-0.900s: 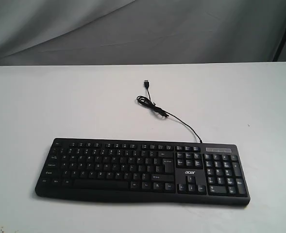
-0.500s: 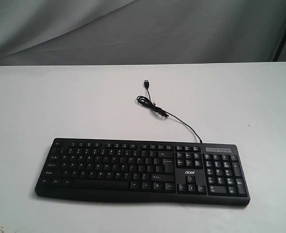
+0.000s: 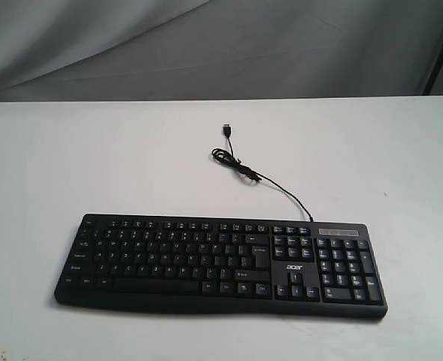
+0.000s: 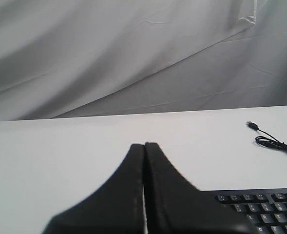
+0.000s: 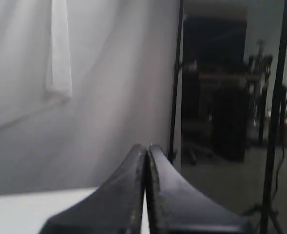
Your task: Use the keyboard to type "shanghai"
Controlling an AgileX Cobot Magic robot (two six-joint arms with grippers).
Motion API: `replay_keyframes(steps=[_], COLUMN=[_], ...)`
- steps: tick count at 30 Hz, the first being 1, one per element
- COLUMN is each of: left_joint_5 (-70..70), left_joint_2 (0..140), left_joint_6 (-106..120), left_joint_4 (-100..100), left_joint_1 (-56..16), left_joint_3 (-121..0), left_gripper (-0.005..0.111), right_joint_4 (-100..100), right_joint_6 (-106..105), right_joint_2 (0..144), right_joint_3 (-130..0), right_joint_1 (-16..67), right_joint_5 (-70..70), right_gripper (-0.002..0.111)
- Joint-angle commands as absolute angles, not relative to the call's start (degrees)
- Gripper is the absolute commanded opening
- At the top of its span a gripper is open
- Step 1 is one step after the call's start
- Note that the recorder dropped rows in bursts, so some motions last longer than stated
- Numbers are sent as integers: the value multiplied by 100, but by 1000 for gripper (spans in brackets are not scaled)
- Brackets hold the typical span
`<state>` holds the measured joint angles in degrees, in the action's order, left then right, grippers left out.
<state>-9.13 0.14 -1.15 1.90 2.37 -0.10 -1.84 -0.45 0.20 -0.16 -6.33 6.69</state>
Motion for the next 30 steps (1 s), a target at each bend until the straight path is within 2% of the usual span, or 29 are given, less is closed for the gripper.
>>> replay_keyframes(steps=[1,5,7,11,18,25,30], left_joint_5=[-879,-879,-879,-879,-879,-879,-879], left_joint_2=[0,0,0,0,0,0,0], left_joint_6=[-131,-131,-131,-131,-131,-131,-131], left_joint_4=[190,190,190,190,190,190,190], left_joint_1=[200,200,200,200,200,200,200], left_joint_3=[0,0,0,0,0,0,0], left_gripper=[0,0,0,0,0,0,0], right_joint_4=[-176,-176,-268,-559,-1159,-3759,-5250], right_joint_6=[-74,461,1862,2944,3558,3643,3204], right_joint_2=[0,0,0,0,1630,4307,5970], right_joint_3=[0,0,0,-215,-2476,-5152,-6663], right_joint_1=[-681,-681,-681,-681,-681,-681,-644], right_joint_5=[1982,3410,4127,4386,2332,1222,-885], right_gripper=[0,0,0,0,0,0,0])
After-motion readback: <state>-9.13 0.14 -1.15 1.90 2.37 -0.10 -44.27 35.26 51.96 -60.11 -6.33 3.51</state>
